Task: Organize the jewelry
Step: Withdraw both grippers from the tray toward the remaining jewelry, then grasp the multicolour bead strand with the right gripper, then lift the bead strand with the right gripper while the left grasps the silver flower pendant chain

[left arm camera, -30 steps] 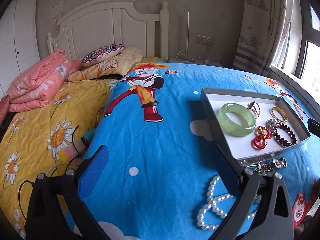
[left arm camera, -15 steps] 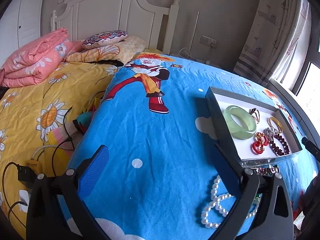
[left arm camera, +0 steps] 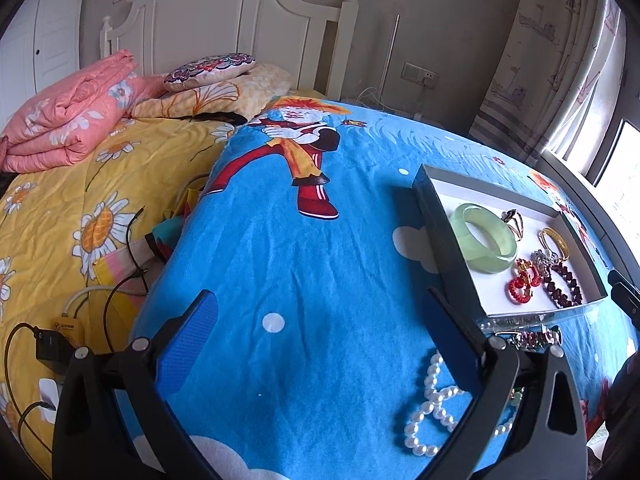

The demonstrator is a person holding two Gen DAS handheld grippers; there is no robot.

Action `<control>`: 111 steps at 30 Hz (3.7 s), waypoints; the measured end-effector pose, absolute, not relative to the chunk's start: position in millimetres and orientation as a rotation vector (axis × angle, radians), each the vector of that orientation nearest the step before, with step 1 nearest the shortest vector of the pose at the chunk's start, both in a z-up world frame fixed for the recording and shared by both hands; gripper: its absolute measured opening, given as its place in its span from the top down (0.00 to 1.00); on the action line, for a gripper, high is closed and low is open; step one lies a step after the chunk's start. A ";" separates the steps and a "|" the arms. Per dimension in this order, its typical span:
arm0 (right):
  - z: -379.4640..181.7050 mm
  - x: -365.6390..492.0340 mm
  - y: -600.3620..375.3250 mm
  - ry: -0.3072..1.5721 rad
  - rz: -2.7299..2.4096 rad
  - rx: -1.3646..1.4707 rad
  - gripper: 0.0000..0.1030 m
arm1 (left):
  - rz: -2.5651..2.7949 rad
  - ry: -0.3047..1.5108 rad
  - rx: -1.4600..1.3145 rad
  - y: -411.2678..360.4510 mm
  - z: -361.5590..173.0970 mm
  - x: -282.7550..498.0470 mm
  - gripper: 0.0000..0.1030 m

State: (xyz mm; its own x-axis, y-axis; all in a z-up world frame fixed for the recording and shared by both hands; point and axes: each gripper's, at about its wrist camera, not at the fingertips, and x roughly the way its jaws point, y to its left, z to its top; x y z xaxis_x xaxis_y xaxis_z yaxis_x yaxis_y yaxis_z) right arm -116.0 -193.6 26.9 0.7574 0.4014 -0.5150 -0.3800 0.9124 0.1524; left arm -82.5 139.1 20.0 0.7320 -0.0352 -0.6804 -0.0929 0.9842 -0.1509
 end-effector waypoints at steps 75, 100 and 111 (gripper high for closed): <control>64.0 -160.2 -181.1 0.469 0.623 -0.019 0.90 | -0.370 0.676 0.380 -25.1 24.3 -127.9 0.32; 52.7 -168.2 -208.1 0.464 0.604 0.066 0.90 | -0.603 0.879 0.348 -36.2 5.5 -94.0 0.45; 51.1 -167.8 -206.7 0.471 0.599 0.063 0.90 | -0.639 0.869 0.362 -44.6 15.0 -99.0 0.68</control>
